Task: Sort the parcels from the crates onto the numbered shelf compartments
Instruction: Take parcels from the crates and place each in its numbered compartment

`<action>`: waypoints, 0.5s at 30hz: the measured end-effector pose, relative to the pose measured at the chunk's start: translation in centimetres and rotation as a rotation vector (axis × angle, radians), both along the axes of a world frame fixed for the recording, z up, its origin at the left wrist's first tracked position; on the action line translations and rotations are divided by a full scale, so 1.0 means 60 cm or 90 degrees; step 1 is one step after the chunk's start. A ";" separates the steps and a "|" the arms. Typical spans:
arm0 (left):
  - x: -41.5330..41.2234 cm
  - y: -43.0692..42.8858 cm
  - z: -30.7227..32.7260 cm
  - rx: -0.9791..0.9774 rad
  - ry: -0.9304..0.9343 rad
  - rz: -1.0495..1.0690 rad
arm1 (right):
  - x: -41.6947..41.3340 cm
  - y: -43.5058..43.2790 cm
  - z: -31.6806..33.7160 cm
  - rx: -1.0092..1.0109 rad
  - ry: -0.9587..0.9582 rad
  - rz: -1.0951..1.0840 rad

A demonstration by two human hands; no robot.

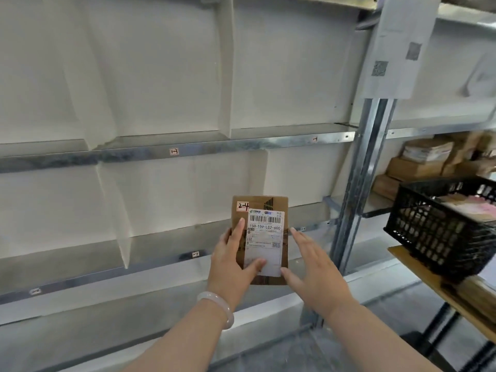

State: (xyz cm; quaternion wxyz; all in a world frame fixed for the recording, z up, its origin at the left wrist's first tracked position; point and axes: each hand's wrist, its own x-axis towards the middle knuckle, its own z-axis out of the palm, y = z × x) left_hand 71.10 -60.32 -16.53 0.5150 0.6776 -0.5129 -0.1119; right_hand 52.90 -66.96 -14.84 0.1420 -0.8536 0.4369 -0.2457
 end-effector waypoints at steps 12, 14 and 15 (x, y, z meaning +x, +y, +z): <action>0.015 -0.312 -0.044 0.036 0.031 -0.132 | 0.015 -0.253 -0.027 0.039 0.022 -0.081; 0.004 -0.351 -0.060 0.033 0.012 -0.134 | 0.006 -0.285 -0.040 0.054 0.033 -0.086; -0.003 -0.369 -0.067 0.036 0.000 -0.136 | 0.000 -0.302 -0.044 0.061 0.035 -0.092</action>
